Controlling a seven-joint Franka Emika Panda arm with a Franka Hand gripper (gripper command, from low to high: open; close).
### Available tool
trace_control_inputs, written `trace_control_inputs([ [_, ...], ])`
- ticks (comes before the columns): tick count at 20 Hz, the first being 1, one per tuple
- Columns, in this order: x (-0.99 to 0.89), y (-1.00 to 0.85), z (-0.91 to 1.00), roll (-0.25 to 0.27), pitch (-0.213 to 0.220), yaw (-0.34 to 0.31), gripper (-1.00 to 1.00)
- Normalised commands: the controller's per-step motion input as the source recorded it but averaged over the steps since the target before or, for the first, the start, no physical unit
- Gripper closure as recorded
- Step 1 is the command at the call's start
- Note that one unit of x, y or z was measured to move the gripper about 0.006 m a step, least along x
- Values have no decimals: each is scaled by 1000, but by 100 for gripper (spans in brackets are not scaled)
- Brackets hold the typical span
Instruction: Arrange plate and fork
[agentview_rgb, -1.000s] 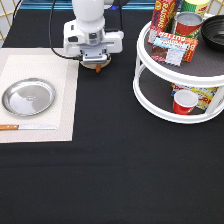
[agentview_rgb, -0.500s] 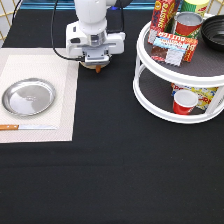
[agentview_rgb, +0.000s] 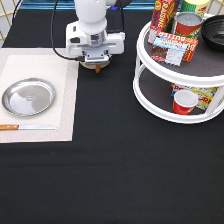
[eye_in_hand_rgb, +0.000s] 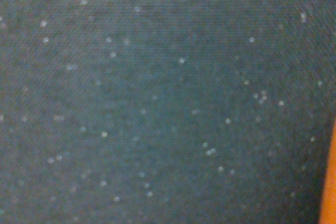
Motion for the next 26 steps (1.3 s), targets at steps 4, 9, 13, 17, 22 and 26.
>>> trace_control_inputs([
  [4,-104,125,-166,-192,-99,2,100],
  [9,-18,146,-20,-200,-63,7,100],
  [13,-19,56,5,-179,-39,12,100],
  [17,-37,-68,219,-31,1,47,100],
  [22,-4,-486,747,149,38,49,100],
  [26,0,-731,739,237,8,35,100],
])
